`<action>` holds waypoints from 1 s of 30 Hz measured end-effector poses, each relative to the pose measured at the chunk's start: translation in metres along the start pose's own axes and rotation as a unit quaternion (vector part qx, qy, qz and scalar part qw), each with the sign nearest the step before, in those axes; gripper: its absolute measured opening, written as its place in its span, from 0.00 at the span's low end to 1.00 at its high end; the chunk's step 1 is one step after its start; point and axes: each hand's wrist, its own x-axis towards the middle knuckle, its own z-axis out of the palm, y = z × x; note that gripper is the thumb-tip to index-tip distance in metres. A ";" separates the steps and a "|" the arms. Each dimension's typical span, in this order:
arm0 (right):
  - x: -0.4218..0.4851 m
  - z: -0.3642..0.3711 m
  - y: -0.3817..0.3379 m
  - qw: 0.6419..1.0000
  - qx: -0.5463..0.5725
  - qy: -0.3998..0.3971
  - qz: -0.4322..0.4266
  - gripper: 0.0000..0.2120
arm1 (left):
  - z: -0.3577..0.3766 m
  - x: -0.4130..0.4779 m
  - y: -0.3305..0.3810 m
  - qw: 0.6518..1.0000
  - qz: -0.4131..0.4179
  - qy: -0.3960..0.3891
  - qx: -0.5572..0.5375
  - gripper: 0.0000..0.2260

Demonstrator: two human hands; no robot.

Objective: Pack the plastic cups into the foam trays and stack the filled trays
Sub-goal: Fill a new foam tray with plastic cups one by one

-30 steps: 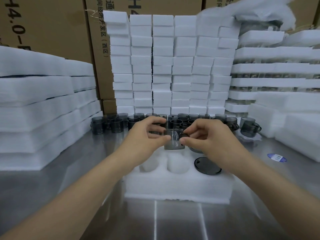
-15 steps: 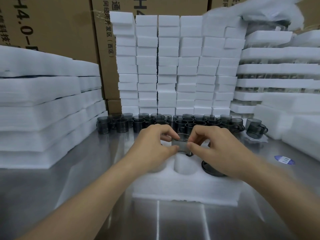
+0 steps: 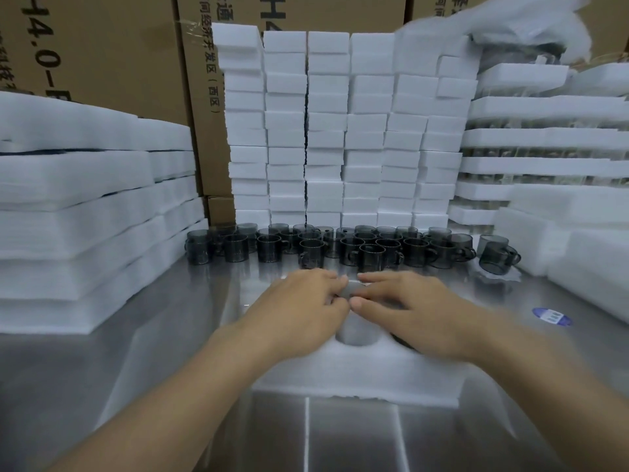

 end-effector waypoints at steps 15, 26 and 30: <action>-0.009 0.012 0.152 0.903 0.086 0.269 0.323 0.16 | 0.004 0.004 -0.096 0.957 -0.184 0.196 -0.107 0.13; 0.025 -0.001 0.196 0.886 0.013 0.281 0.369 0.27 | 0.017 0.023 -0.107 0.981 -0.170 0.086 -0.039 0.09; 0.027 0.002 0.206 0.879 -0.015 0.276 0.389 0.20 | 0.016 0.025 -0.105 0.982 -0.175 0.072 -0.024 0.07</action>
